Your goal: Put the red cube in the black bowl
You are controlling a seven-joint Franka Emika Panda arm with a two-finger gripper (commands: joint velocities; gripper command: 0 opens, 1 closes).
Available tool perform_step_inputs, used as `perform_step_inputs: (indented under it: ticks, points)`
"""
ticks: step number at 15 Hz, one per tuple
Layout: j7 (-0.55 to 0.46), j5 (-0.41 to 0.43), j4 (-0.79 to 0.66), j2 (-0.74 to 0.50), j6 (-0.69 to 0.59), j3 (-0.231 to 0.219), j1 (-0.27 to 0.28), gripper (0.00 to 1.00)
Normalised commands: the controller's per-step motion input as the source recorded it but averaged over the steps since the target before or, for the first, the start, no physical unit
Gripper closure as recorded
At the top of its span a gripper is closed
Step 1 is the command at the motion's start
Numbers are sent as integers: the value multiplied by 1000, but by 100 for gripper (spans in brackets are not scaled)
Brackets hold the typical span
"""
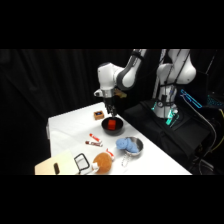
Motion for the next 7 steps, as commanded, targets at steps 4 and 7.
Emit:
perform_step_inputs:
  ticks: [4,7]
  points:
    - [88,-128,207,-214,-494,-31,35,0]
    - [-31,15,238,-144,-460,-18,33,0]
